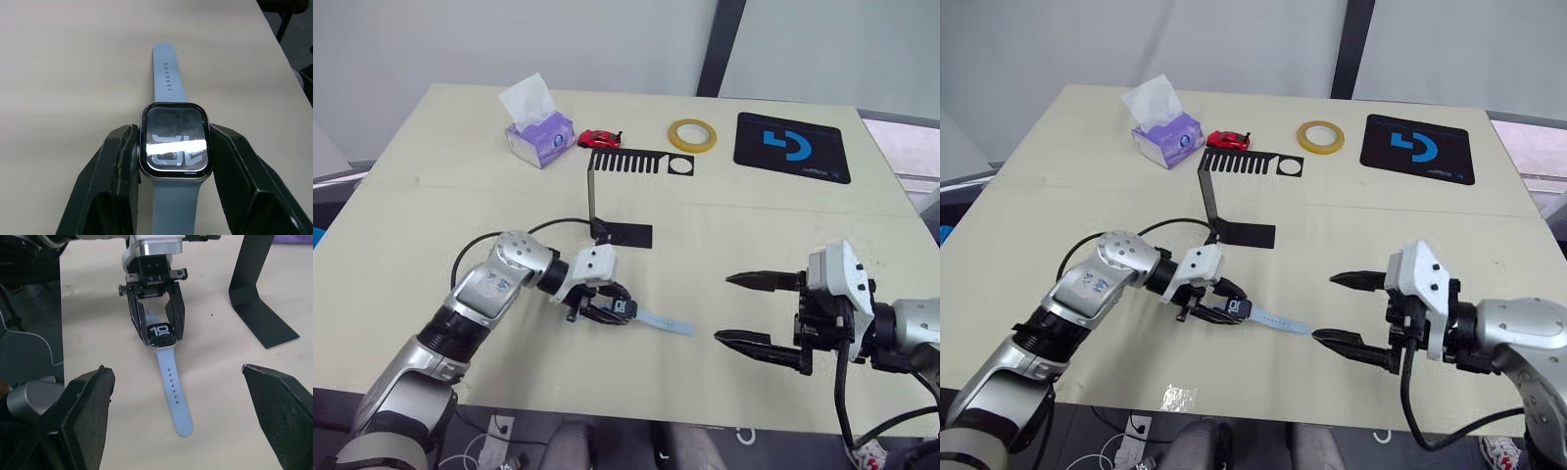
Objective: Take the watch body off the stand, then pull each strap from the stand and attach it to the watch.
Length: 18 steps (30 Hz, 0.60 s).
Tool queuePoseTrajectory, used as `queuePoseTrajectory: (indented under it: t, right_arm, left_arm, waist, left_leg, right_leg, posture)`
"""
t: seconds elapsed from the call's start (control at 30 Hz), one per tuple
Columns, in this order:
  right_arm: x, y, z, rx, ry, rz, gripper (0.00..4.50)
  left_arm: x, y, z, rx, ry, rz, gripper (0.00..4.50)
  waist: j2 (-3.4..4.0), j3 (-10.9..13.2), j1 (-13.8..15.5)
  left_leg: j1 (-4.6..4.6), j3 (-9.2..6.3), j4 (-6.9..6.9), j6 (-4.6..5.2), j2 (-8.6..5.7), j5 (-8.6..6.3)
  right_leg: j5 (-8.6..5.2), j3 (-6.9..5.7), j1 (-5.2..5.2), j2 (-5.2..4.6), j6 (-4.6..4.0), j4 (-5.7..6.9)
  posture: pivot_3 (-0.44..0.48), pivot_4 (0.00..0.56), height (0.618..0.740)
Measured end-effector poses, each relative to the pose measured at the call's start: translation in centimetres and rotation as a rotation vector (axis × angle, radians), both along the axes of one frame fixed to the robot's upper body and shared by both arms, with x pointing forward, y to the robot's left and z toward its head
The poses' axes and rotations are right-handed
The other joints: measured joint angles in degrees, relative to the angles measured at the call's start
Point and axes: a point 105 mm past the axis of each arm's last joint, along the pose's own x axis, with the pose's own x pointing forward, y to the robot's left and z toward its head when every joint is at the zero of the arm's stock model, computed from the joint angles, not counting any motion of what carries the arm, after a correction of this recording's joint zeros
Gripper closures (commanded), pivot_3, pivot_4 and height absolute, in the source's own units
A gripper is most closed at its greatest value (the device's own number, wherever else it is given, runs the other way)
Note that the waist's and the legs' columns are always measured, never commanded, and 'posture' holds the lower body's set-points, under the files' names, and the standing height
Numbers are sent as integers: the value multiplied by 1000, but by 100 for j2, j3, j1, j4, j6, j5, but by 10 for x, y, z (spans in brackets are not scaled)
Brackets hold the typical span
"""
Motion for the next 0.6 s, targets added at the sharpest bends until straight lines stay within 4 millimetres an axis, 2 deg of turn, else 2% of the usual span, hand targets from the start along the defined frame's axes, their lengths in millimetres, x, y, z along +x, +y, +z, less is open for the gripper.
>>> queuePoseTrajectory:
  t: [0.47,0.6]
  right_arm:
    - [-6,1,-15,-39,-15,3,43]
    - [-4,1,-14,-49,-40,-5,43]
  left_arm:
    - [-4,2,-21,71,-14,67,2756]
    - [-5,1,-23,79,-10,91,2756]
  waist:
    - [0,0,-6]
    - [0,0,-2]
  left_leg:
    - [4,0,1,1,2,-1]
    - [7,0,2,1,2,-1]
  right_leg:
    - [1,2,3,3,1,1]
    - [1,3,6,3,1,2]
  posture:
    - [0,150,738]
    - [0,150,738]
